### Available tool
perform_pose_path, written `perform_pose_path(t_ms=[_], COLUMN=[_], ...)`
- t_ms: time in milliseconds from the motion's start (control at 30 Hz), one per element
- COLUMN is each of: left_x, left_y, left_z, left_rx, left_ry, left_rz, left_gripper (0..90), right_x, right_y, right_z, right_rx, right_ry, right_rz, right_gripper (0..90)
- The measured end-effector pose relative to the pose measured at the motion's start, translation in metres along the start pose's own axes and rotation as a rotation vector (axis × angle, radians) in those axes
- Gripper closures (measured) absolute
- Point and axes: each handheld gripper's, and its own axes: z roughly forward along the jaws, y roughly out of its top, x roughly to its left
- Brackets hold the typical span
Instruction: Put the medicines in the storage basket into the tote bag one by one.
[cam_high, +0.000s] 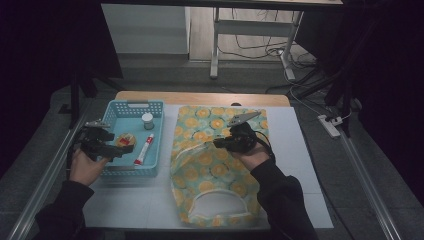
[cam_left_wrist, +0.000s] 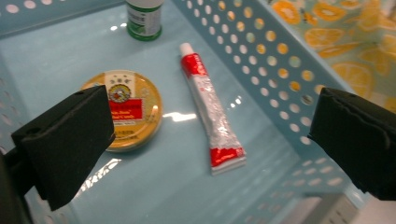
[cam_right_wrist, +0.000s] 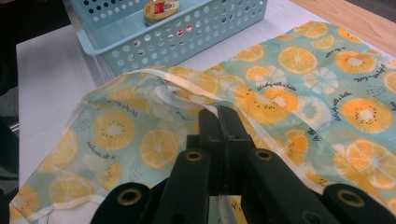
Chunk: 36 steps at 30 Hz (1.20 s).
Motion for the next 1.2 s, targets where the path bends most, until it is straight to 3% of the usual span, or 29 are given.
perform_pose_path(t_ms=[233, 567, 933, 1200], left_x=[0.010, 0.017, 0.030, 0.035], left_y=[0.006, 0.022, 0.029, 0.030], left_z=[0.009, 0.020, 0.049, 0.067], left_rx=[0.046, 0.056, 0.115, 0.165], left_ry=[0.023, 0.048, 0.067, 0.084], left_rz=[-0.024, -0.033, -0.055, -0.040], left_gripper=[0.0, 0.0, 0.0, 0.0], right_x=[0.000, 0.002, 0.001, 0.002], right_y=[0.000, 0.002, 0.002, 0.002], right_z=[0.000, 0.001, 0.000, -0.001], right_rx=[-0.002, 0.000, -0.003, -0.001], right_ry=[0.003, 0.008, 0.009, 0.009], right_rz=[-0.001, -0.010, -0.009, -0.011], right_gripper=[89.8, 89.9, 89.8, 89.8])
